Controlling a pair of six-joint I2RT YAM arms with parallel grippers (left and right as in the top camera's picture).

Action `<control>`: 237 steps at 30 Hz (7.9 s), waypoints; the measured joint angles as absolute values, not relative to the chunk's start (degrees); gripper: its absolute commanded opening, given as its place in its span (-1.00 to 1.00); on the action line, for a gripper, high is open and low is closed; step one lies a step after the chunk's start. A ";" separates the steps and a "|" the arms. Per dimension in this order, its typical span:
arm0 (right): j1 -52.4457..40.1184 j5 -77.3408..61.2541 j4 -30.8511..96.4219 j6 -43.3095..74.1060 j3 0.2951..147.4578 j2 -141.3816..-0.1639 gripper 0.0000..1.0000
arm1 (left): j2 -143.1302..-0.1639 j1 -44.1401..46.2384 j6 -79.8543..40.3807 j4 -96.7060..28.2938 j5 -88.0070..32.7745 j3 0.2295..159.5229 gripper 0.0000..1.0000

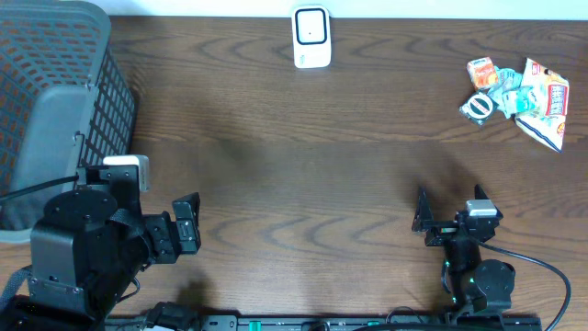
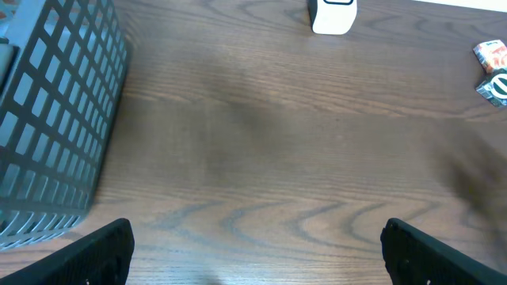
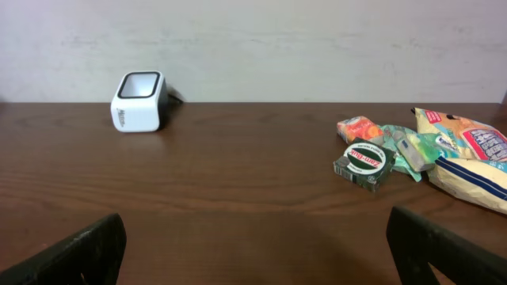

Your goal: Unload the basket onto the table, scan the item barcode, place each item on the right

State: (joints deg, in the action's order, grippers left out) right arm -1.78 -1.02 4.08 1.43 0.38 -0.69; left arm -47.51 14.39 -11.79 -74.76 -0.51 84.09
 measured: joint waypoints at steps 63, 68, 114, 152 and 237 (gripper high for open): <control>-1.78 -0.62 4.08 1.43 0.38 -0.69 0.99 | -47.51 14.39 -11.79 -74.76 -0.51 84.09 0.95; -1.78 -0.62 4.08 1.41 0.38 -0.69 0.99 | -47.51 14.39 -11.79 -74.76 -0.54 84.09 0.96; -1.78 -0.58 4.08 1.41 0.38 -0.69 0.99 | -17.50 1.78 3.51 -48.99 -16.99 49.34 0.96; -1.78 -0.58 4.08 1.41 0.38 -0.69 0.99 | -0.58 -3.40 -5.50 -3.79 -18.17 10.81 0.96; -1.78 -0.58 4.08 1.41 0.38 -0.69 0.99 | -0.58 2.92 1.34 -1.04 -9.89 1.04 0.96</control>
State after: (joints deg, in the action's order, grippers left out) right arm -1.78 -0.58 4.08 1.41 0.38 -0.69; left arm -0.58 2.92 1.34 -1.04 -9.89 1.04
